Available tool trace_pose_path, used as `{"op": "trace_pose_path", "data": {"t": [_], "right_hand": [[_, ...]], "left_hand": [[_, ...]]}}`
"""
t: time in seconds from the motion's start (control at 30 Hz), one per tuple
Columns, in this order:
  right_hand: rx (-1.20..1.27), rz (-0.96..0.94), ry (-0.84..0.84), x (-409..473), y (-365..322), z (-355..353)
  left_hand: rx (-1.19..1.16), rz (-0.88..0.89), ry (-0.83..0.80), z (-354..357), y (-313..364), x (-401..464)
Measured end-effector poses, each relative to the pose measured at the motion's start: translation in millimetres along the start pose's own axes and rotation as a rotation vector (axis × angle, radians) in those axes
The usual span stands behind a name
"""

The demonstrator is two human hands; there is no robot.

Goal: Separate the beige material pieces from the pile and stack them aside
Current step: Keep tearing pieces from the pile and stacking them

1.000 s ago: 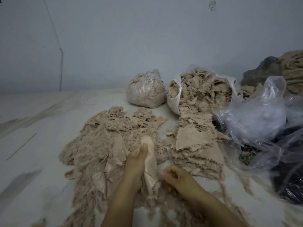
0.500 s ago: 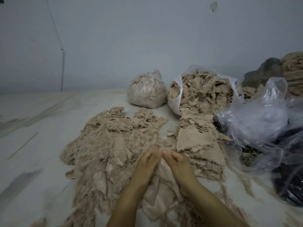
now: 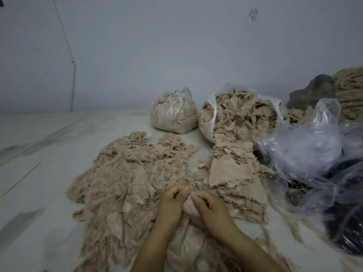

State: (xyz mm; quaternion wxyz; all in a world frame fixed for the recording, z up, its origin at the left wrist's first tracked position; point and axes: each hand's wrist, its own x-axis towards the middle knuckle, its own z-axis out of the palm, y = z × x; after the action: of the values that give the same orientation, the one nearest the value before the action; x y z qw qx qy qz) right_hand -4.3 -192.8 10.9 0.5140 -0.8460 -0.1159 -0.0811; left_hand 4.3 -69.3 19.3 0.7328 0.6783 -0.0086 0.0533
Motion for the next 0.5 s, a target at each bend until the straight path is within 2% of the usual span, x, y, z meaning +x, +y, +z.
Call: {"op": "trace_pose_path", "data": {"t": [0.07, 0.27, 0.4, 0.5], "right_hand": [[0.029, 0.017, 0.032, -1.2, -1.3, 0.5], [0.125, 0.116, 0.132, -3.7, -3.8, 6.3], [0.178, 0.122, 0.192, -5.7, -3.1, 10.4], [0.11, 0.087, 0.155, -6.8, -6.3, 10.5]], "left_hand": [[0.03, 0.019, -0.001, 1.1, 0.2, -0.3], [0.053, 0.101, -0.209, 8.4, 3.1, -6.0], [0.109, 0.125, -0.152, 8.1, 4.6, -5.2], [0.103, 0.097, -0.07, 8.7, 2.3, -6.2]]}}
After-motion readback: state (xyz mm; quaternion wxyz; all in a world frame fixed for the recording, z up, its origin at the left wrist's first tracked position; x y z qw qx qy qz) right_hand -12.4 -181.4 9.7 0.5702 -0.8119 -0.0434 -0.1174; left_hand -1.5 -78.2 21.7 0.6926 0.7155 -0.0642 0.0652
